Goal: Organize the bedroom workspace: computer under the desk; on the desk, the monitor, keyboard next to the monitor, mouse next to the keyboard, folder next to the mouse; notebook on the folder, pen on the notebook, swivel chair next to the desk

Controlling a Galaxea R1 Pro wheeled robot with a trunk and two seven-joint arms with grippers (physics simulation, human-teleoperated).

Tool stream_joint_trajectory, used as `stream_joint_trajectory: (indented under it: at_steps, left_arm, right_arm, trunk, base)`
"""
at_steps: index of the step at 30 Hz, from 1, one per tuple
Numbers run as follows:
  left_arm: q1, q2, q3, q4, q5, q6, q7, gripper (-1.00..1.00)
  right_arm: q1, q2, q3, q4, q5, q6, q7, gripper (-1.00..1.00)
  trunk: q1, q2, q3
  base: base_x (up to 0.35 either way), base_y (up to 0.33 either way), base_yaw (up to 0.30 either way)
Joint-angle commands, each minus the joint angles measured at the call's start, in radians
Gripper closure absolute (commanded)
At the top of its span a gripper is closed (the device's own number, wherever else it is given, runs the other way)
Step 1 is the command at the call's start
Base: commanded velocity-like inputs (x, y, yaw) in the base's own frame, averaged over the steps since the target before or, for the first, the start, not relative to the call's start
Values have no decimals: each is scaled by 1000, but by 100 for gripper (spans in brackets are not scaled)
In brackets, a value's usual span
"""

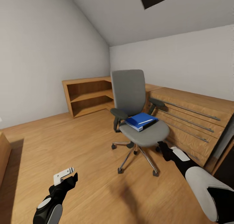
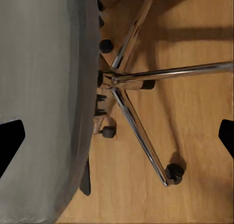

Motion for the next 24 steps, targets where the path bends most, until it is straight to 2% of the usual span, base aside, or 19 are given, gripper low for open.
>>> stream_joint_trajectory:
  at_steps: [1, 11, 15, 17, 18, 19, 20, 23, 24]
  left_arm:
    - [-1, 0, -1, -1, 10, 2, 9, -100]
    - [-1, -2, -5, 18, 13, 3, 10, -100]
    - [-1, -3, -27, 90, 12, 1, 13, -100]
    - [-1, -4, -36, 113, 12, 1, 15, -100]
    - [-1, -5, -42, 130, 13, 0, 15, -100]
    - [-1, -5, -45, 141, 14, 0, 15, -100]
    - [-1, -6, -54, 274, 15, -1, 10, -100]
    - [-1, -5, -55, 311, 14, -2, 10, -100]
    - [-1, -4, -54, 331, 13, -3, 9, -100]
  right_arm:
    - [0, 0, -6, -2, -2, 5, -6, -100]
    - [0, 2, -4, -2, 10, 2, -8, -100]
    - [0, 14, 8, -2, 61, 0, -9, -100]
    - [0, 29, 18, -2, 107, -20, -11, -100]
    - [0, 43, 28, -1, 146, -54, -11, -100]
    - [0, 51, 34, 0, 168, -77, -12, -100]
    - [25, 115, 56, 56, 361, -304, -15, -100]
    - [51, 132, 59, 101, 438, -384, -14, -100]
    - [70, 143, 60, 133, 490, -436, -12, -100]
  trunk:
    - [-1, 0, -1]
    - [-1, 0, -1]
    - [-1, 0, -1]
    - [-1, 0, -1]
    - [-1, 0, 3]
    - [-2, 0, 7]
    - [-2, 0, 11]
    - [-3, 1, 22]
    - [-7, 8, 25]
  base:
    - [-275, 0, 0]
    - [-247, 0, 0]
    - [-176, 0, 0]
    - [-67, 0, 0]
    - [-38, 0, 0]
    - [-30, 0, 0]
    - [-5, 0, 0]
    - [-3, 0, 0]
    - [-2, 0, 0]
